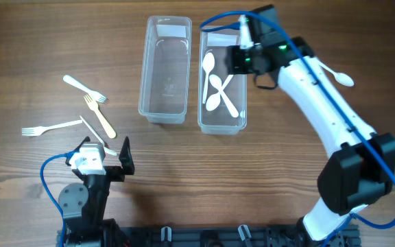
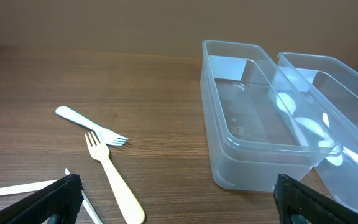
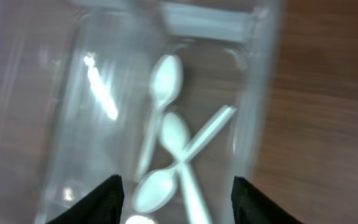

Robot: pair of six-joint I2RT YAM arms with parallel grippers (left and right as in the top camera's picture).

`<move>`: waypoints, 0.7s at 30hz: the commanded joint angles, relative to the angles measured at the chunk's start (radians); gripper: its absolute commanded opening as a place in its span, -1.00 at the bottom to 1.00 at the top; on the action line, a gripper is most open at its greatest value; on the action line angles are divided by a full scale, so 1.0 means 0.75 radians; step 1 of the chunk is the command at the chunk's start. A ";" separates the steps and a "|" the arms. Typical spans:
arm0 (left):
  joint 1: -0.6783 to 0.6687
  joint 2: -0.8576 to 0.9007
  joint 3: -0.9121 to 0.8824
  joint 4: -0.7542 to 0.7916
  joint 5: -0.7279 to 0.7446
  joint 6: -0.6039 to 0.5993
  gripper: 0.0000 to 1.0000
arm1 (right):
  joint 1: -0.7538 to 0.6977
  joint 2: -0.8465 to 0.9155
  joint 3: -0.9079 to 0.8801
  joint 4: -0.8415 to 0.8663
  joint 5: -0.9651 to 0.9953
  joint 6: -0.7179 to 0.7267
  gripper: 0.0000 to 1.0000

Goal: Pack container
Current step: 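Drop the white spoon into the right container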

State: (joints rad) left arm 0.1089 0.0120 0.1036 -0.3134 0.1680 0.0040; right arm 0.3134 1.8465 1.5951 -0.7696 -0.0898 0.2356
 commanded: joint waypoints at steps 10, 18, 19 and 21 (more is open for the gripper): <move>-0.009 -0.010 -0.008 0.004 -0.003 0.024 1.00 | -0.587 -0.033 -0.165 -0.011 0.090 -0.654 0.14; -0.009 -0.010 -0.008 0.004 -0.003 0.024 1.00 | -0.665 0.090 -0.425 0.531 0.063 -0.585 0.15; -0.009 -0.010 -0.008 0.004 -0.003 0.025 1.00 | -0.664 0.104 -0.429 0.558 0.050 -0.586 0.15; -0.009 -0.010 -0.008 0.004 -0.003 0.024 1.00 | -0.664 0.127 -0.435 0.594 0.044 -0.593 0.15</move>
State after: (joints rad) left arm 0.1089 0.0120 0.1036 -0.3134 0.1680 0.0040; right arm -0.1871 1.9064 1.2804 -0.3599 -0.0338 -0.2005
